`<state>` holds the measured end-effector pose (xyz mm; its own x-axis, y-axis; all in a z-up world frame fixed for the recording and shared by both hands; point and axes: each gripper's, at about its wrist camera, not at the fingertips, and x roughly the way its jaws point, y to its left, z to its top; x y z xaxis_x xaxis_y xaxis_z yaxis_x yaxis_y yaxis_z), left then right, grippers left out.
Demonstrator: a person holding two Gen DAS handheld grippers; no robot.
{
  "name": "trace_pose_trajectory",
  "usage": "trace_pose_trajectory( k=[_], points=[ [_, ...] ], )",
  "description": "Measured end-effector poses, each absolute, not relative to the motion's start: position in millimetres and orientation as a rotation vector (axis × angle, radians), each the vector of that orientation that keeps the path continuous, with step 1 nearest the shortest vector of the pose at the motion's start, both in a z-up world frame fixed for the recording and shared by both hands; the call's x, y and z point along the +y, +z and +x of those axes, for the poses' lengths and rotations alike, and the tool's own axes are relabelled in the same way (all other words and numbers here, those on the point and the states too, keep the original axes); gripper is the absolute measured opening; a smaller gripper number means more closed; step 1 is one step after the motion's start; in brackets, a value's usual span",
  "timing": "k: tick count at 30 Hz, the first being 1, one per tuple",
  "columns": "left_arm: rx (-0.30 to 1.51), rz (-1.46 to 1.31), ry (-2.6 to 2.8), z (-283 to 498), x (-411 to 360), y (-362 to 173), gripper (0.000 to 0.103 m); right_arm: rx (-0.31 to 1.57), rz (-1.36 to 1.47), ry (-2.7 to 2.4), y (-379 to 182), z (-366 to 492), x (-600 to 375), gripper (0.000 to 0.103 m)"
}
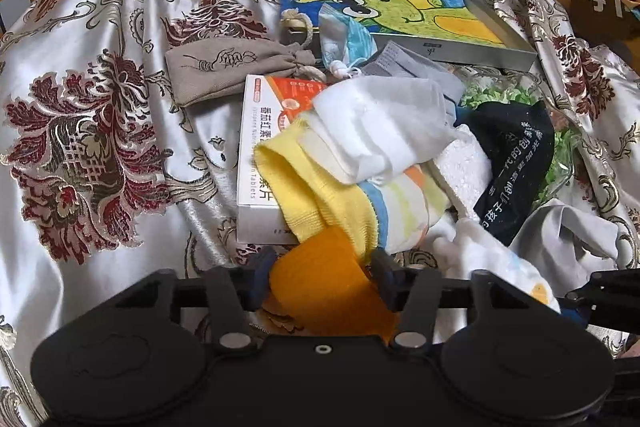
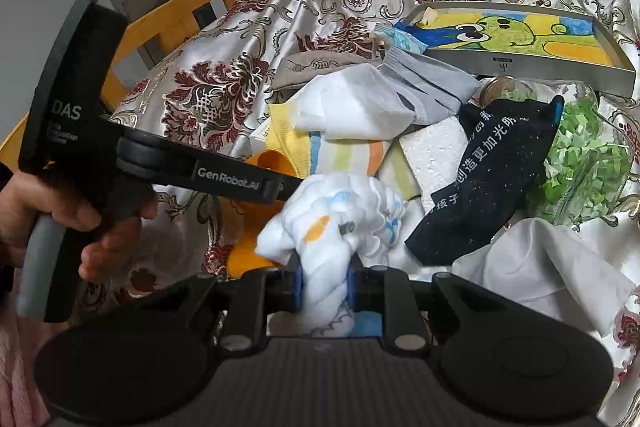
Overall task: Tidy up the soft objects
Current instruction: 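Carry the orange strap and white cloth with both tools toward the frog tray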
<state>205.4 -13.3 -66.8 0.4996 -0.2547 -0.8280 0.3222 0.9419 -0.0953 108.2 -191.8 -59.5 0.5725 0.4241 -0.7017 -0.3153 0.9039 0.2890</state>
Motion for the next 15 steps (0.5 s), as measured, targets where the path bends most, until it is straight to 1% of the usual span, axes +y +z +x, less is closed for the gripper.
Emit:
trace_pose_trajectory(
  k=[2,3,9,15],
  points=[
    [0.978,0.073,-0.347,203.9,-12.9,-65.0,0.042,0.862,0.142,0.43,-60.8,109.5,-192.9,0.023],
    [0.977,0.075,-0.349,202.2,-12.6,-63.9,0.041,0.864,0.144,0.428,-61.5,109.5,-193.5,0.023],
    [0.949,0.082,-0.372,184.9,-12.4,-47.8,0.04,0.844,0.152,0.429,-57.7,105.1,-195.6,0.023],
    [0.955,-0.034,-0.407,175.0,3.0,-32.7,0.041,0.832,0.164,0.422,-53.0,99.4,-199.2,0.023]
  ],
)
